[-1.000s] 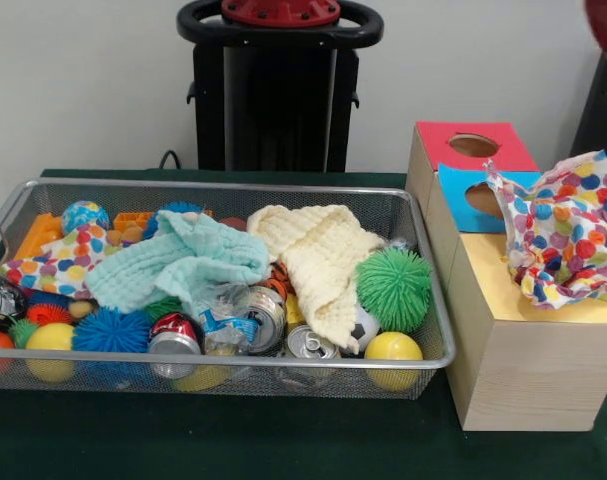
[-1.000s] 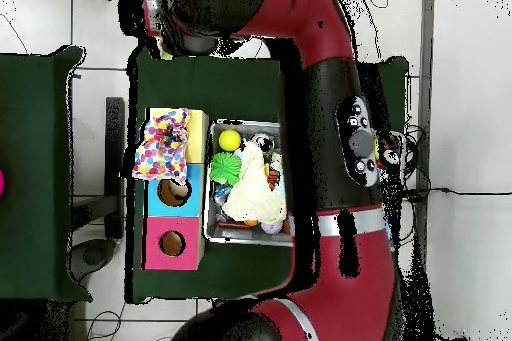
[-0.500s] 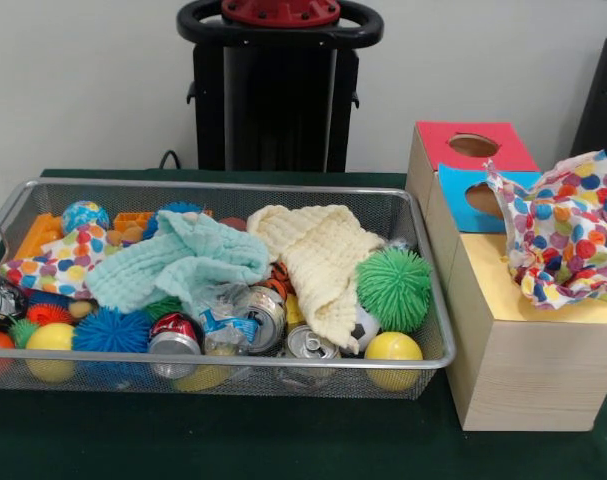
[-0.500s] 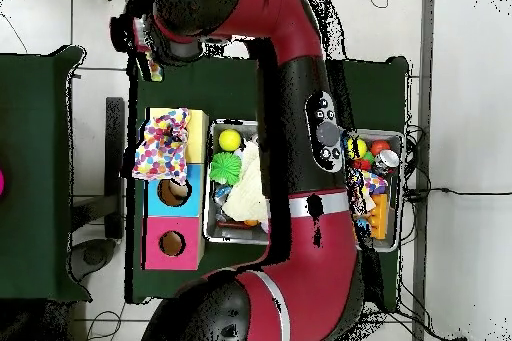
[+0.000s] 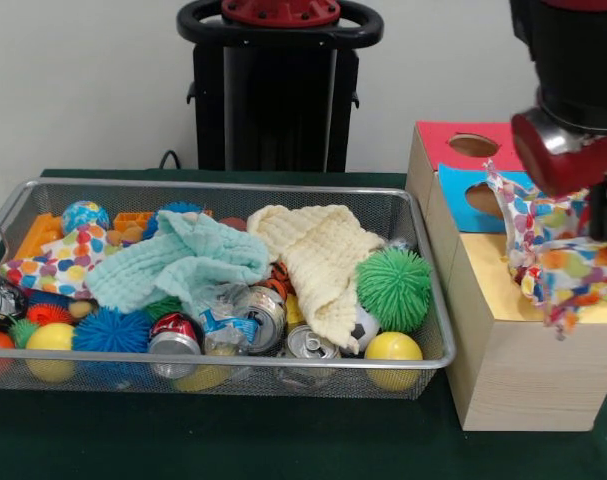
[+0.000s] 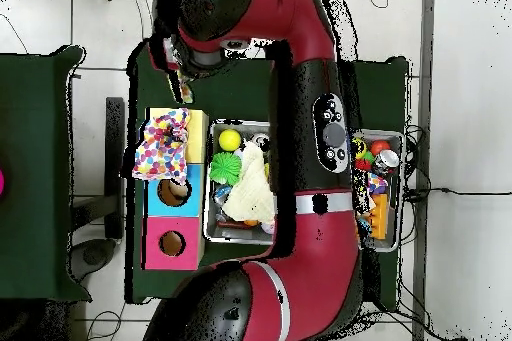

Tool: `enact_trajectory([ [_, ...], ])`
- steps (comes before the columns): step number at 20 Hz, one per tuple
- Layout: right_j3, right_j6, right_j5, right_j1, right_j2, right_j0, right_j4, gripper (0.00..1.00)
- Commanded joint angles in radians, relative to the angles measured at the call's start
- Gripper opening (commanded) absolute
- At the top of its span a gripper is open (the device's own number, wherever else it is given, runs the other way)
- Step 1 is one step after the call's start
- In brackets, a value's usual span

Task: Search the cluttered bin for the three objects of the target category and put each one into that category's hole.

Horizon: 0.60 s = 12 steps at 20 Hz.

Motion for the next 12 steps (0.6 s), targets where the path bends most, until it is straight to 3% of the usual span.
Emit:
enact_trajectory([
  [1,-0.044,-0.064,0.219,-0.005,-0.09,-0.021,-0.138,0.0],
  [6,0.011,0.093,0.262,-0.063,-0.188,-0.01,-0.178,0.0],
  [12,-0.044,0.227,0.453,-0.051,-0.252,0.029,-0.214,0.0],
])
